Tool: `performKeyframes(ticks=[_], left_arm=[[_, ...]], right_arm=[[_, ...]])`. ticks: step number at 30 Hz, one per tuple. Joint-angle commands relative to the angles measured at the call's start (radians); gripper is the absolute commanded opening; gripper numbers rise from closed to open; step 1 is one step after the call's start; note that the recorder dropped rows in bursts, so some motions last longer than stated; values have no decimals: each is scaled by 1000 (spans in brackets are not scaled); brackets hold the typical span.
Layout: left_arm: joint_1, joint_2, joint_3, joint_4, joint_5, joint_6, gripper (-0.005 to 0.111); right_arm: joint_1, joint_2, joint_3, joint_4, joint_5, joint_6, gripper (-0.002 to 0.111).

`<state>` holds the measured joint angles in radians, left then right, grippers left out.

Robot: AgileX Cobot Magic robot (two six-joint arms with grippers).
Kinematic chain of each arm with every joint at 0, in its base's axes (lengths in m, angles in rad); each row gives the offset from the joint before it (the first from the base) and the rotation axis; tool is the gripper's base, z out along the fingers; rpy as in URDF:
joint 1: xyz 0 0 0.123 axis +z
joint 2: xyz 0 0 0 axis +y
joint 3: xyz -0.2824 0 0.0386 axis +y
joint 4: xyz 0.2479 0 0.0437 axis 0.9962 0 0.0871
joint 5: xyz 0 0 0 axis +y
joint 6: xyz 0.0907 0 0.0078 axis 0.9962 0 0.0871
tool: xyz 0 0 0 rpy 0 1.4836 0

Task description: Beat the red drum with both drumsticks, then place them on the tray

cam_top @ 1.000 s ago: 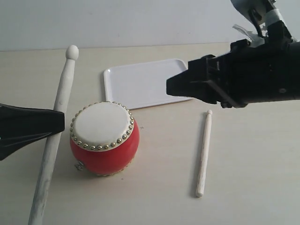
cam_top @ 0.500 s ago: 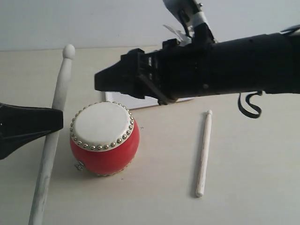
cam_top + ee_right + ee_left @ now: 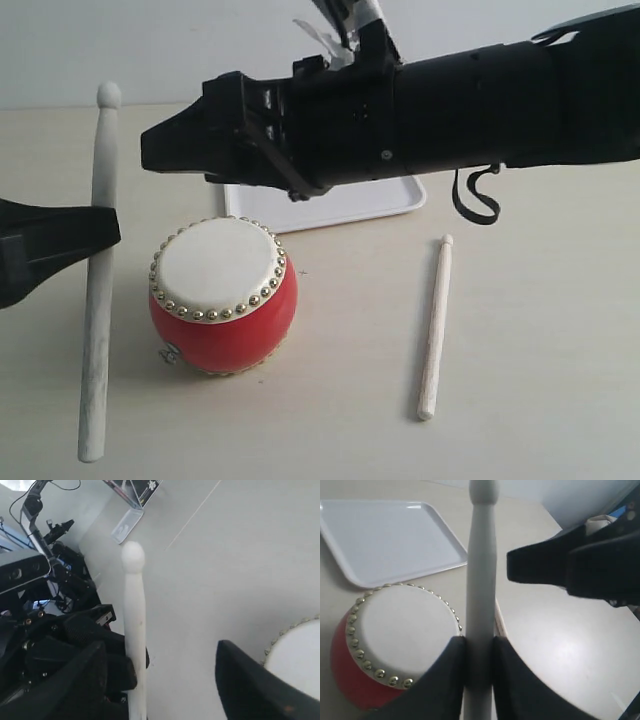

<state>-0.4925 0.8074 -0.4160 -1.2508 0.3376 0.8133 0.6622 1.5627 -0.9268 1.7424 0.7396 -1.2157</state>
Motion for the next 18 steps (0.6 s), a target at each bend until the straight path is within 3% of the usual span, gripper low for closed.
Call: performKeyframes(ticks=[1, 18], left_arm=[[4, 29, 2, -17, 16, 17, 0], [4, 43, 2, -38, 28, 20, 0]], right_arm=[[1, 44, -37, 2, 78, -12, 61], [118, 157, -182, 2, -15, -3, 64]])
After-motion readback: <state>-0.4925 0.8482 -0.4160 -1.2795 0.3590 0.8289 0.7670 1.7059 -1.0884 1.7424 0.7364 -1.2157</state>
